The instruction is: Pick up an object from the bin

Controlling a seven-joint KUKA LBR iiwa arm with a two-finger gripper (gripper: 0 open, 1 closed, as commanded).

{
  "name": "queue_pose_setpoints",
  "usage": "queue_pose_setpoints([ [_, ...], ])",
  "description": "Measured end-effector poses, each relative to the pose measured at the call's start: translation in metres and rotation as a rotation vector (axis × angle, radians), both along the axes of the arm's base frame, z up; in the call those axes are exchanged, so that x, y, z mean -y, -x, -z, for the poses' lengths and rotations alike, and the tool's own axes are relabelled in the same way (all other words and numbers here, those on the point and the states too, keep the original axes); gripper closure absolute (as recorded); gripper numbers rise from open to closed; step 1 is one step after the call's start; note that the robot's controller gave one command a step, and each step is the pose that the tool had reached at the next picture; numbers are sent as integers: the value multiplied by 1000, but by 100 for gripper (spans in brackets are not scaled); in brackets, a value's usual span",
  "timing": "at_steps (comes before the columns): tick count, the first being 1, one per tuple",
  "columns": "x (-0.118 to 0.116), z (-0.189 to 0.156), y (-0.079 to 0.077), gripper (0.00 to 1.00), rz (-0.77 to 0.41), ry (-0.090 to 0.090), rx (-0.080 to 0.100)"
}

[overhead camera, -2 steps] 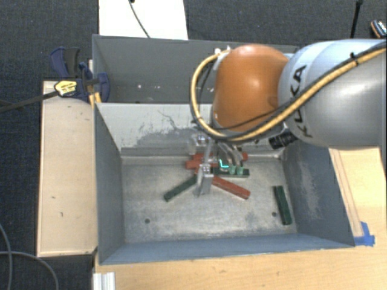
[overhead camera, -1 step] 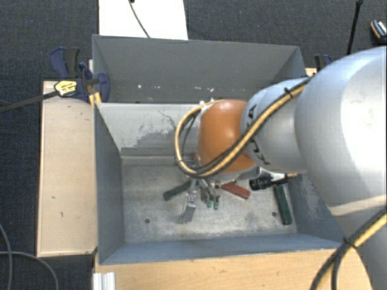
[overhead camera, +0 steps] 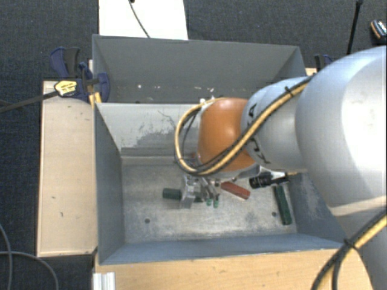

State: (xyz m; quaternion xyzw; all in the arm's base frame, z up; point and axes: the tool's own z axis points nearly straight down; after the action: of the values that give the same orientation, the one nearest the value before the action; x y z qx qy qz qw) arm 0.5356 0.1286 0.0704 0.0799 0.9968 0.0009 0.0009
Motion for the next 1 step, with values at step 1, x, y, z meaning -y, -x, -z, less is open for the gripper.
queue_pose_setpoints([
  [1,7,-114,10,100,14,-1,7],
])
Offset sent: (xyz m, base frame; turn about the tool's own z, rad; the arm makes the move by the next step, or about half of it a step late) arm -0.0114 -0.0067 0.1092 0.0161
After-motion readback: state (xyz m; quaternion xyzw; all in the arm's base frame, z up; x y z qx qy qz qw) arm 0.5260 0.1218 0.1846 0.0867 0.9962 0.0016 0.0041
